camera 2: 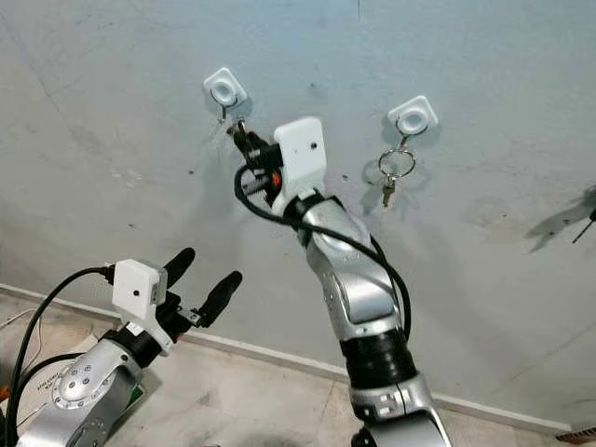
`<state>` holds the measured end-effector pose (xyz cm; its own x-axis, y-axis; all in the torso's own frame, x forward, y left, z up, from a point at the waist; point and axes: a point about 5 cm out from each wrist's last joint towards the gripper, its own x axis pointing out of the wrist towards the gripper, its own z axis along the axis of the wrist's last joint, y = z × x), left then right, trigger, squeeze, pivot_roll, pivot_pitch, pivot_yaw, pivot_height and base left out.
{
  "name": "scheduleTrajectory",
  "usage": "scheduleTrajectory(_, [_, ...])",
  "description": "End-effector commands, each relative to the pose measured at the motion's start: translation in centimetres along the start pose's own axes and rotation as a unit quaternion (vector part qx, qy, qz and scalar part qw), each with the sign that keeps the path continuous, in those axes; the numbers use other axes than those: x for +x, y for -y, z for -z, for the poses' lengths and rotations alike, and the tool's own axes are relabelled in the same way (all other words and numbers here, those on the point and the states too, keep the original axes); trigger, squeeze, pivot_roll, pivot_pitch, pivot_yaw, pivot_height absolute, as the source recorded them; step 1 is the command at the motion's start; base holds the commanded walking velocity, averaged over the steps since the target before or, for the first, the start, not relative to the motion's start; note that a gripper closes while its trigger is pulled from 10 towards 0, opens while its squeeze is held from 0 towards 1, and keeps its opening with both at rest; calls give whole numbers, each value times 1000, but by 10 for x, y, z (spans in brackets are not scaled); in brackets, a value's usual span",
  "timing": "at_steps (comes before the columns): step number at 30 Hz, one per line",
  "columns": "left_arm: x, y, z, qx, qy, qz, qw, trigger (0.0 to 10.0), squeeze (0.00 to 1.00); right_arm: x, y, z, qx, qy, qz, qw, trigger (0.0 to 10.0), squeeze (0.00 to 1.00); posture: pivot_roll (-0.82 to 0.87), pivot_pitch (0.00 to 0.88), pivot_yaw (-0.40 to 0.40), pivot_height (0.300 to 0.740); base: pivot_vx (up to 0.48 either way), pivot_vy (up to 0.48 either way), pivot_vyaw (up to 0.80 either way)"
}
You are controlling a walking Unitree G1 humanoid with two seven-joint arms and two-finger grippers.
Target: Hang keys on a hook
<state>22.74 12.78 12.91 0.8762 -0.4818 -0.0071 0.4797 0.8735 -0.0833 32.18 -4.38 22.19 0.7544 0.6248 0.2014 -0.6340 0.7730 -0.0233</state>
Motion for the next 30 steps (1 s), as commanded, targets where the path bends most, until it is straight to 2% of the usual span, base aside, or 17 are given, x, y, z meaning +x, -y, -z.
scheduleTrajectory(1, [0,-2,3,2,-7,-3,1000,10000,0,0,-10,-8,-8,18,-38,999,10000,0,117,87,26,740,0,0,0])
scheduleTrajectory(5, [2,-1,3,2,-6,-1,1000,10000,0,-1,-15,-7,5,14,-71,997,10000,0,117,87,26,740,0,0,0])
scheduleTrajectory(8, [3,-1,2,3,-5,0,1000,10000,0,1,-21,-7,83,21,-112,990,10000,0,113,79,26,740,0,0,0])
scheduleTrajectory(10, [4,-1,2,4,-4,0,1000,10000,0,4,-30,-8,113,26,-155,981,10000,0,116,76,26,740,0,0,0])
scheduleTrajectory(13, [5,-1,2,5,-3,1,1000,10000,0,5,-34,-9,128,28,-180,975,10000,0,120,75,23,740,0,0,0])
scheduleTrajectory(14, [5,-1,2,5,-3,-1,1000,10000,0,5,-39,-12,155,36,-207,965,10000,0,120,75,23,740,0,0,0])
scheduleTrajectory(16, [4,-2,2,5,-2,-2,1000,10000,0,6,-41,-13,181,40,-218,958,10000,0,124,72,20,740,0,0,0])
scheduleTrajectory(19, [4,-1,2,5,-2,-4,1000,10000,0,6,-42,-15,246,48,-244,937,10000,0,127,72,19,740,0,0,0])
scheduleTrajectory(25, [5,-1,2,5,-1,-3,1000,10000,0,13,-35,-16,330,55,-246,910,10000,0,130,72,18,740,0,0,0])
scheduleTrajectory(26, [5,-1,2,5,-1,-3,1000,10000,0,13,-35,-16,330,55,-246,910,10000,0,130,72,18,740,0,0,0])
scheduleTrajectory(28, [5,-1,2,6,-1,-2,1000,10000,0,17,-34,-13,355,46,-243,901,10000,0,130,72,18,740,0,0,0])
scheduleTrajectory(30, [5,-1,2,6,-1,-2,1000,10000,0,18,-34,-12,360,40,-242,900,10000,0,130,72,18,740,0,0,0])
